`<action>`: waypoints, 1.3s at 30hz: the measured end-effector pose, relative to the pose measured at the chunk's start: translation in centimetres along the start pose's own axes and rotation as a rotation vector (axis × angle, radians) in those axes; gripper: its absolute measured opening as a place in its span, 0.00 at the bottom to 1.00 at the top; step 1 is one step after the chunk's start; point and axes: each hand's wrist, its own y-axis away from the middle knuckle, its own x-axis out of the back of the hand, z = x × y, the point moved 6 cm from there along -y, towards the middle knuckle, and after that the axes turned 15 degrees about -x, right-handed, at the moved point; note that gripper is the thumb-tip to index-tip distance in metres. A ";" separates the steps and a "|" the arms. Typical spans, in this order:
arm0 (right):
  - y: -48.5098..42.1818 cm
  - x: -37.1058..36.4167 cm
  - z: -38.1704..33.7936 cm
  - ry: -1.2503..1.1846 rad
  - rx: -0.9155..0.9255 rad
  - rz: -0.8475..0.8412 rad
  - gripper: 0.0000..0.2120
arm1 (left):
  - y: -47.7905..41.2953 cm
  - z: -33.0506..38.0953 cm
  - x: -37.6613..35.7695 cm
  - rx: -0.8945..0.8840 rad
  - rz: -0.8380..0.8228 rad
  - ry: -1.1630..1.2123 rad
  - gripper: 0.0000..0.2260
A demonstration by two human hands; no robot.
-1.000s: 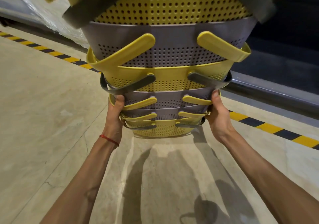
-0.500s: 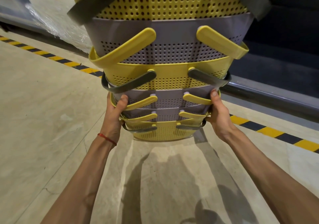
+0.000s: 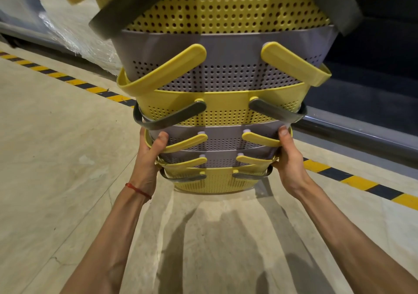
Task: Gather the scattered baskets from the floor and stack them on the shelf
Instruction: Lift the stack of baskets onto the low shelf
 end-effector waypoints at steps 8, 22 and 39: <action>0.3 0.9 0.7 0.009 0.007 0.013 0.48 | 0.7 -0.1 -0.3 -0.020 0.002 0.040 0.40; 6.0 2.1 -0.2 -0.131 0.028 0.134 0.46 | -1.2 3.4 -3.5 -0.024 -0.223 0.075 0.39; 11.6 15.2 -12.2 -0.020 0.148 0.289 0.47 | -2.7 7.6 -19.6 0.025 -0.296 0.241 0.43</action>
